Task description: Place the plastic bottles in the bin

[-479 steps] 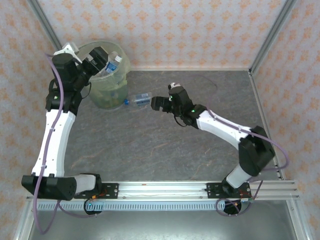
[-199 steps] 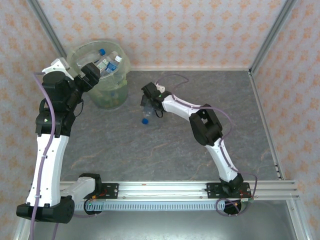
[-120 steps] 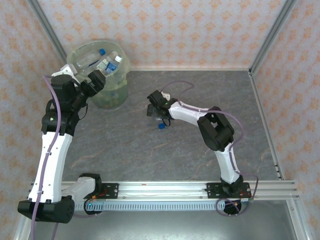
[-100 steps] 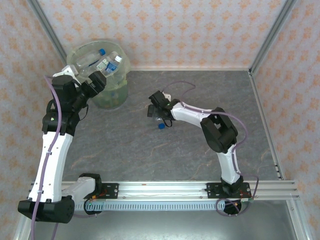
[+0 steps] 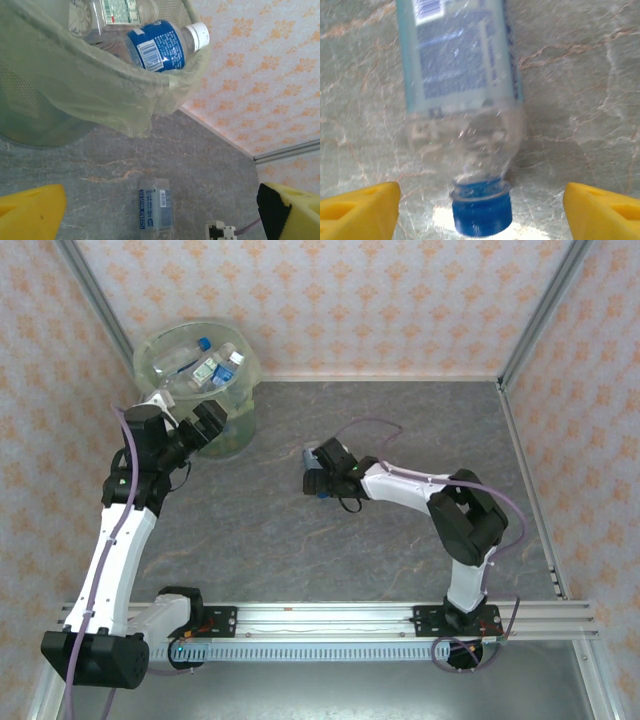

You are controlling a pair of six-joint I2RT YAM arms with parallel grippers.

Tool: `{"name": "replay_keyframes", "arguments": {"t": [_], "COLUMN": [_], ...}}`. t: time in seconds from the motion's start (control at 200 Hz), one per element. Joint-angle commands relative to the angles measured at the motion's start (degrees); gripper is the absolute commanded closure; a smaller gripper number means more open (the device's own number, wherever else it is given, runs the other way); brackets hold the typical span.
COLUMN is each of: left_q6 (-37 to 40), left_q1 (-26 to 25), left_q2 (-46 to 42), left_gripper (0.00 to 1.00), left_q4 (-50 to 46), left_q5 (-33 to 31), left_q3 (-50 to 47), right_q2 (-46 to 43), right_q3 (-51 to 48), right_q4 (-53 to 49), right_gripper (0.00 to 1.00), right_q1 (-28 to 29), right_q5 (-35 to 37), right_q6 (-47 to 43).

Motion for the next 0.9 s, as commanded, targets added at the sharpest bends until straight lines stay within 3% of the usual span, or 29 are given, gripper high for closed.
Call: {"name": "replay_keyframes", "arguments": {"t": [0.0,0.3,0.385,0.44,0.526,0.601,0.776,0.896], "left_q6": [-2.0,-2.1,-1.9,-2.1,-2.5,-2.7,-2.5,-2.6], "left_q1": [-0.2,-0.3,-0.2,-0.3,-0.3,-0.3,-0.3,-0.3], "left_q2": [-1.5,-1.1,-0.8,-0.6,-0.3,-0.1,0.1,0.3], "left_gripper": [0.01,0.01,0.01,0.01,0.01,0.01,0.01,0.01], "left_q4": [3.7,0.6,-0.7,-0.9,-0.9,-0.9,-1.4,-1.7], "left_q5": [2.0,0.3,0.4,1.1,1.6,1.8,1.7,1.8], "left_q3": [0.1,3.3,4.5,5.1,5.6,5.8,7.1,8.1], "right_q2": [-1.1,1.4,0.9,0.7,1.5,2.7,4.5,4.9], "right_q3": [-2.2,-3.1,-3.7,-4.0,-4.0,-3.7,-3.5,-2.9], "right_q4": [3.3,7.6,8.7,8.8,8.0,7.8,9.1,9.3], "right_gripper": [0.25,0.47,0.61,0.6,0.46,0.44,0.47,0.59], "right_q1": [0.3,0.4,0.6,0.7,0.7,0.7,0.8,0.8], "right_q5": [-0.6,-0.2,0.0,0.6,1.0,0.5,1.0,1.1], "right_q6": [-1.6,-3.6,-4.4,-4.6,-4.8,-4.9,-4.6,-4.8]}}
